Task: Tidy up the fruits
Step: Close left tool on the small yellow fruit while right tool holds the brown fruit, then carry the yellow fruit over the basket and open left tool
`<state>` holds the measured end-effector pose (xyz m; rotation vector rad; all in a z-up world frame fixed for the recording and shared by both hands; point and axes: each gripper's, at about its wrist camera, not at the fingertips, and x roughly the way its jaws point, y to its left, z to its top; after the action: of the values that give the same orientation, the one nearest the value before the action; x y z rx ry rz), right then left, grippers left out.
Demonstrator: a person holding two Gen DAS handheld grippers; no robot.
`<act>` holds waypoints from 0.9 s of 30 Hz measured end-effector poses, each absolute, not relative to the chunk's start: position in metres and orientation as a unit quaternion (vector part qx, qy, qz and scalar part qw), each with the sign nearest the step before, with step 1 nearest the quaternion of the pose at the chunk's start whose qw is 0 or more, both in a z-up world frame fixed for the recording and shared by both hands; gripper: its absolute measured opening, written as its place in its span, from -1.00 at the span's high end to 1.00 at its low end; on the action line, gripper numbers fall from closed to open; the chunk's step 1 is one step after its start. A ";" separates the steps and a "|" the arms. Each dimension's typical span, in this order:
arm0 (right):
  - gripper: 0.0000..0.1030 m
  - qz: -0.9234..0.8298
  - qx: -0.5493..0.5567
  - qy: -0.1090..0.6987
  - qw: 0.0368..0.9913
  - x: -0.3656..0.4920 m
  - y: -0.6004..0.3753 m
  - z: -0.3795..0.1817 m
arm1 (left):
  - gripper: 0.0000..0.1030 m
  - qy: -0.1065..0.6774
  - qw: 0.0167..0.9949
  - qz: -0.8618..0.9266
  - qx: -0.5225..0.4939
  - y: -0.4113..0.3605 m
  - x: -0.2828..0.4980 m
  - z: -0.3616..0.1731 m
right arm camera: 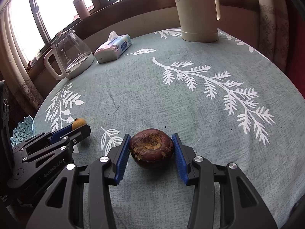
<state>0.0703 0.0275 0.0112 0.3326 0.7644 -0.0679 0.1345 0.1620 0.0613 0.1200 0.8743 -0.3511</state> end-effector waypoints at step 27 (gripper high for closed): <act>0.13 -0.029 0.166 0.362 0.917 0.065 0.026 0.014 | 0.47 0.307 0.943 -0.115 0.048 0.238 0.045 0.145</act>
<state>0.0649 0.0258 0.0139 0.3410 0.7449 -0.0594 0.0454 0.2383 0.1451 0.0983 0.6260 -0.2350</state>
